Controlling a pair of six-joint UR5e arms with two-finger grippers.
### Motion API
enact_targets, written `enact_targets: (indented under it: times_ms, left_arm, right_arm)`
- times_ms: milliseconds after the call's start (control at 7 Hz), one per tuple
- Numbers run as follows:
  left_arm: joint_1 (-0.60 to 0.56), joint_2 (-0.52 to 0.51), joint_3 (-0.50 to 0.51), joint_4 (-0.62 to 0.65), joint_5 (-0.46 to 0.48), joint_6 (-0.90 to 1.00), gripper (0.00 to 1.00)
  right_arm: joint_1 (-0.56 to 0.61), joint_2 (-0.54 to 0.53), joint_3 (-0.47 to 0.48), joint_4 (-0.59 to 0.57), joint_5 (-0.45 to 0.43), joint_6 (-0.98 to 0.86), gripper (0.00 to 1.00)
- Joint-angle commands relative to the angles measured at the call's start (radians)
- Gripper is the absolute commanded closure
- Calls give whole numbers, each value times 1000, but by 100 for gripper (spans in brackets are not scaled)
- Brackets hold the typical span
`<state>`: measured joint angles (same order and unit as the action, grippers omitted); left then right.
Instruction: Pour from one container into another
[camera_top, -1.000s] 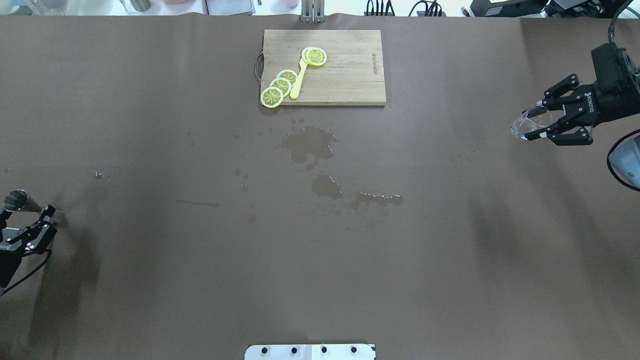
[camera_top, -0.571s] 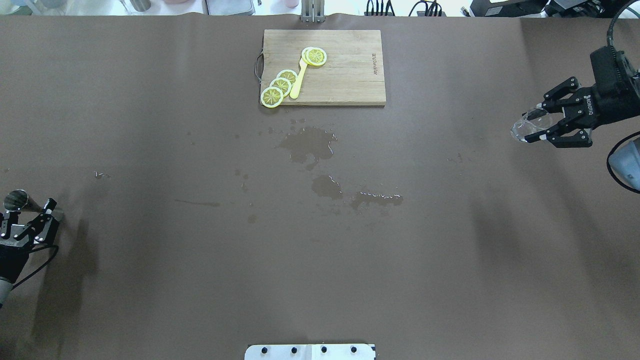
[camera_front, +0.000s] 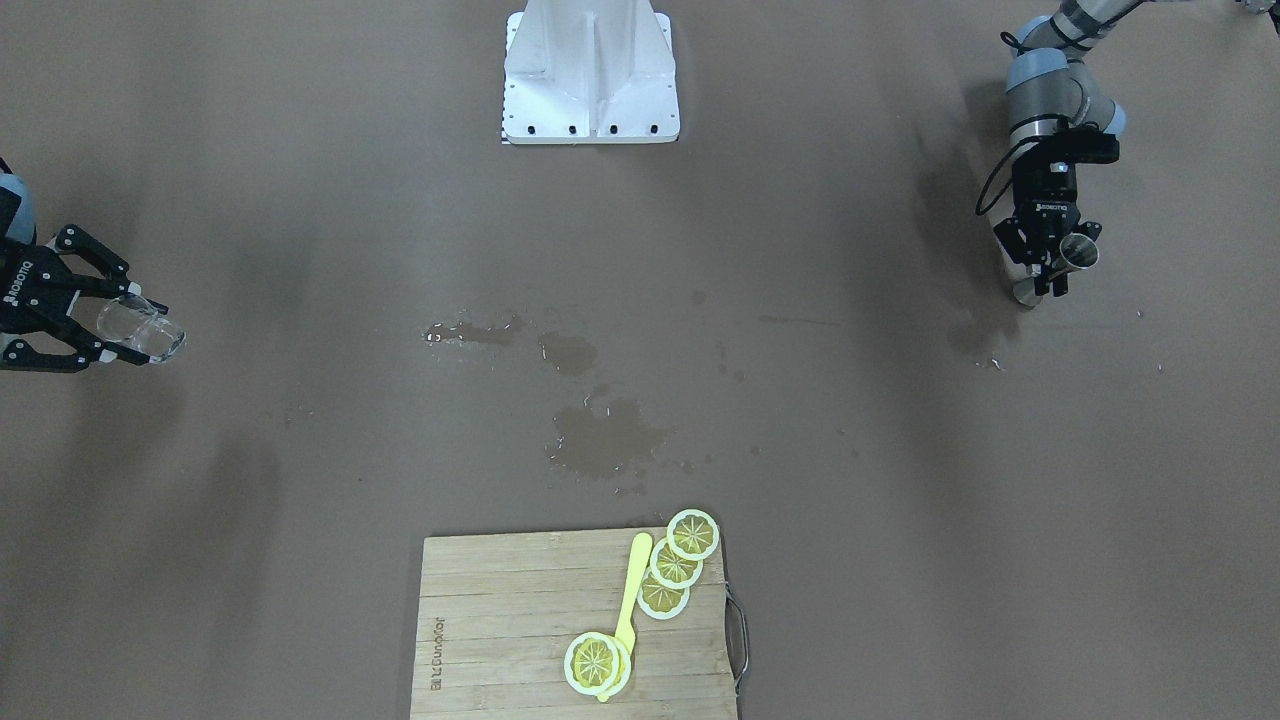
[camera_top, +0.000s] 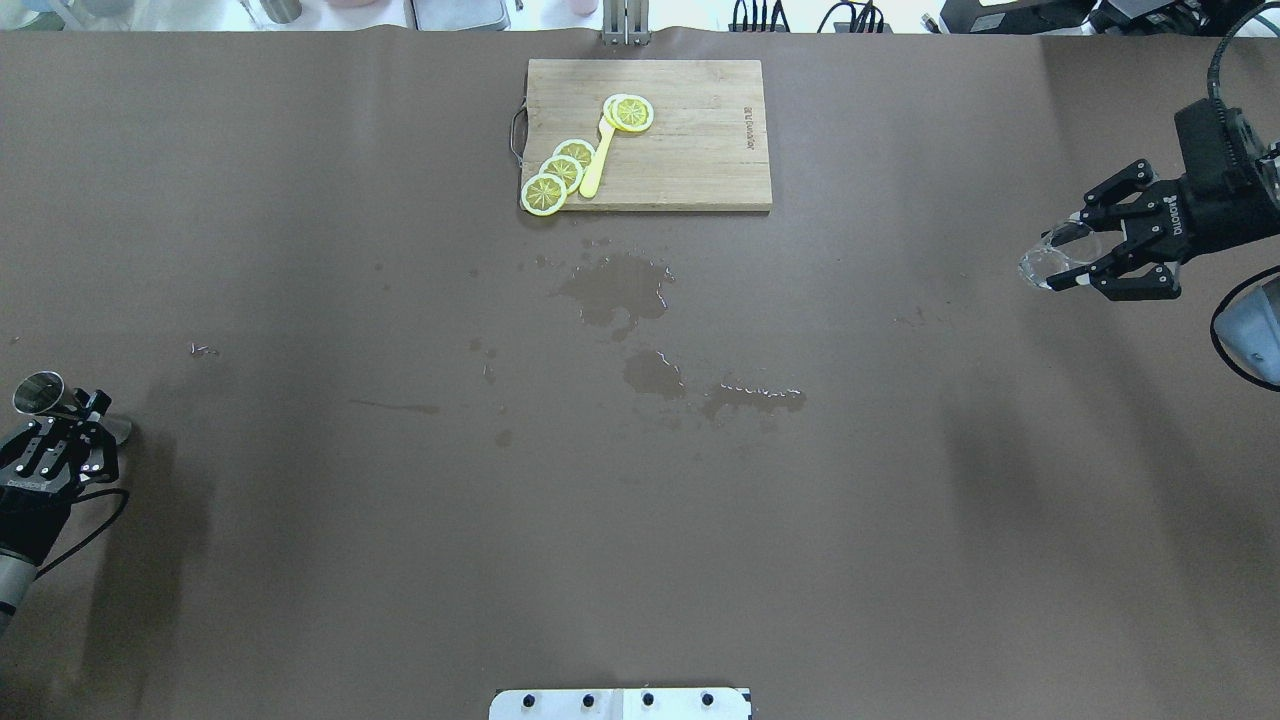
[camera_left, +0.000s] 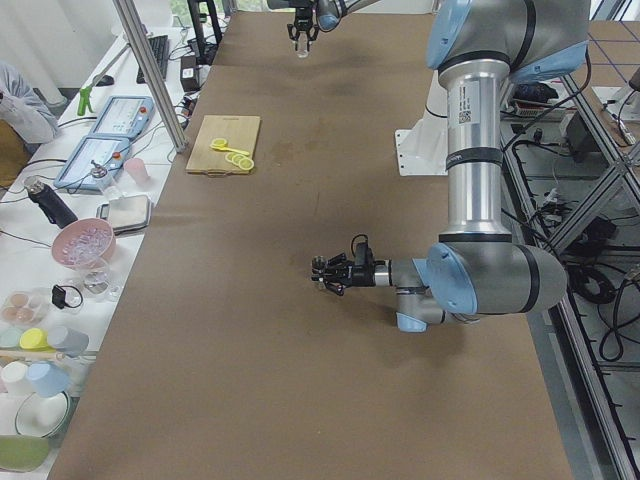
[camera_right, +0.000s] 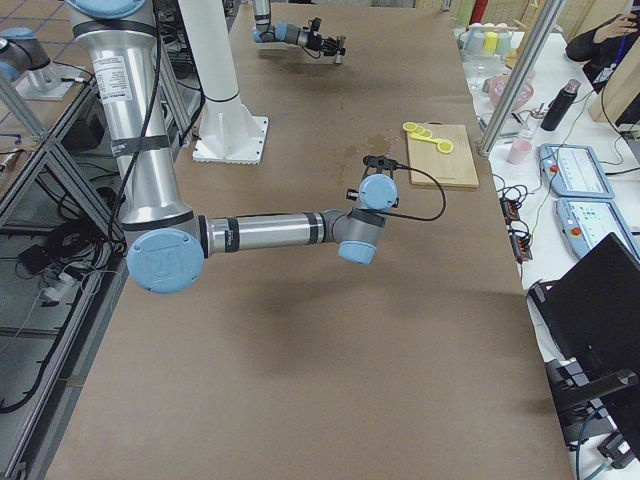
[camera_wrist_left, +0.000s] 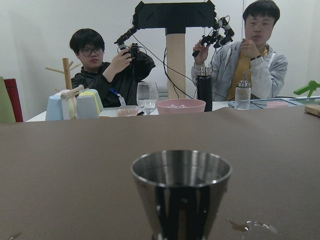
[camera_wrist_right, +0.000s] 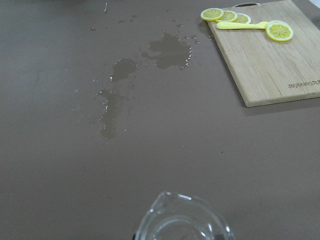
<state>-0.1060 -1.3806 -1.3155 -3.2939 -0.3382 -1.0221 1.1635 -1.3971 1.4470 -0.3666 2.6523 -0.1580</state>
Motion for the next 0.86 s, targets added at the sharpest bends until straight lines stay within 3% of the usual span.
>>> enact_targets:
  times_ms: [0,286,571,714]
  left_arm:
    - [-1,2,-135,-6,-2,240,100]
    - [-15,-11,-285,37,-18,342,100]
    - [-91,-249,-331,176,-97,448,100]
    - [-172,-358,-329,317,-199,454,100]
  right_arm:
    - [-1,7,-1,0,0,0,100]
    - [12,12,9,-8,0,0,100]
    - [41,96,32,-160,11,2,100]
    - [50,98,65,-202,12,2,100]
